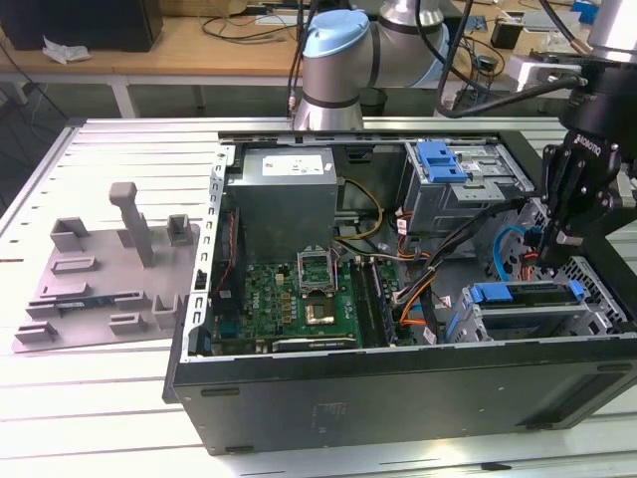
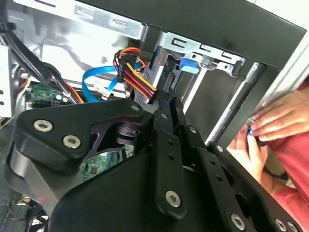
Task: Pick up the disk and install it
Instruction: 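Insert the first disk wire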
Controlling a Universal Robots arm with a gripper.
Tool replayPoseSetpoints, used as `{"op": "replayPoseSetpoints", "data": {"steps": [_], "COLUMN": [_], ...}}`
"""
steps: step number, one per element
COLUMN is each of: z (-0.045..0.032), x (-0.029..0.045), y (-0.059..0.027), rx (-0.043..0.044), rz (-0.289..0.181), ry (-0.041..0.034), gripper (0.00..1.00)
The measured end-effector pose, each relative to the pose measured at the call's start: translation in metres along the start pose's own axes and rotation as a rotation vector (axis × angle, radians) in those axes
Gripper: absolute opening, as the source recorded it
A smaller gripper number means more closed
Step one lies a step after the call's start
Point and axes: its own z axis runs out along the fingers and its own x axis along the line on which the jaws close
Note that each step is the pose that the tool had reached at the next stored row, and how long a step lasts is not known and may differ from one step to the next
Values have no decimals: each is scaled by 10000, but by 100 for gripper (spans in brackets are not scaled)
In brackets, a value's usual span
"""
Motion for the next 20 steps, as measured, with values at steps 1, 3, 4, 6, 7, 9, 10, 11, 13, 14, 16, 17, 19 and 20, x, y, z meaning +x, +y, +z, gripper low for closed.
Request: {"op": "replayPoseSetpoints", "data": {"steps": [1,3,4,6,7,9,10,11,13,14,16,17,19,20], "z": [4,9,13,18,22,25,27,29,33,35,39,45,49,53], "x": [21,44,64,88,110,130,145,152,174,184,206,227,246,263], "y": [-4,-9,-12,-16,-19,-23,-26,-27,-31,-33,-38,-41,-44,-45], "rx": [-25,-40,-44,-39,-22,3,22,32,62,76,100,108,112,110], "rz": [-18,-40,-58,-86,-129,-174,-211,-236,-315,-356,-429,-475,-507,-527], "ry": [-199,-364,-452,-527,-578,-625,-678,-716,-840,-918,-1081,-1214,-1338,-1459], "gripper": [17,17,17,17,17,17,17,17,17,17,17,17,17,17]}}
